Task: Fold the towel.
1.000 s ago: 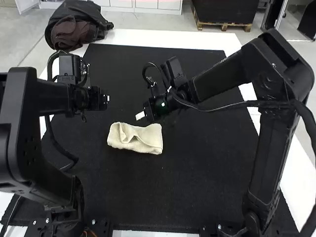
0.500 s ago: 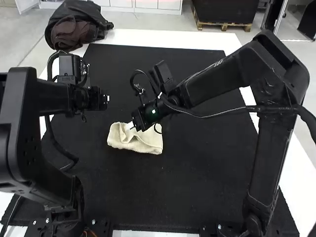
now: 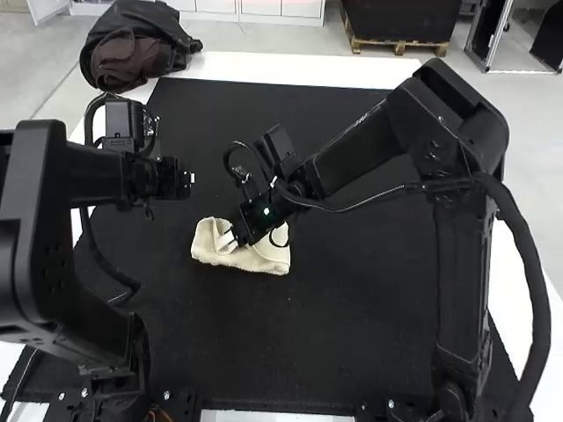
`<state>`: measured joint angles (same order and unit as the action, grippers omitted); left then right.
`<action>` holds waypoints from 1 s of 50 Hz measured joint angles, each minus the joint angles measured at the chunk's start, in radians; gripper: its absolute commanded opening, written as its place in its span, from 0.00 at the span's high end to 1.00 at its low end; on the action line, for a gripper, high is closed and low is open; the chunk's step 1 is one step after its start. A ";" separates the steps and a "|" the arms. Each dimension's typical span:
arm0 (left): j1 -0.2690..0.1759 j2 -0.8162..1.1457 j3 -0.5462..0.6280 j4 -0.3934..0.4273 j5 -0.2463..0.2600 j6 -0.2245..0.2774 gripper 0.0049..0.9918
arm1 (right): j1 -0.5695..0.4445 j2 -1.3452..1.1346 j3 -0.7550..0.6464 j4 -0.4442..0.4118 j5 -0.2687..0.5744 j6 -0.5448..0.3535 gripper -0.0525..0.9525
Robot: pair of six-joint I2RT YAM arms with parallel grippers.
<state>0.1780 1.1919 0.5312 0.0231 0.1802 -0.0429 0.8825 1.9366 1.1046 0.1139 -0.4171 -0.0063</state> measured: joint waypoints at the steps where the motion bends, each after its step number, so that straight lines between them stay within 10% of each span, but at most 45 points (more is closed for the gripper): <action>1: 0.001 0.000 0.000 0.001 0.000 0.000 0.02 | 0.000 0.001 0.005 0.000 0.000 -0.002 0.49; 50: 0.008 0.000 0.000 0.014 0.000 0.000 0.02 | 0.024 0.093 0.064 0.008 0.014 -0.025 0.43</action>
<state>0.1860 1.1919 0.5312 0.0376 0.1799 -0.0429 0.9062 2.0300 1.1687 0.1219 -0.4026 -0.0311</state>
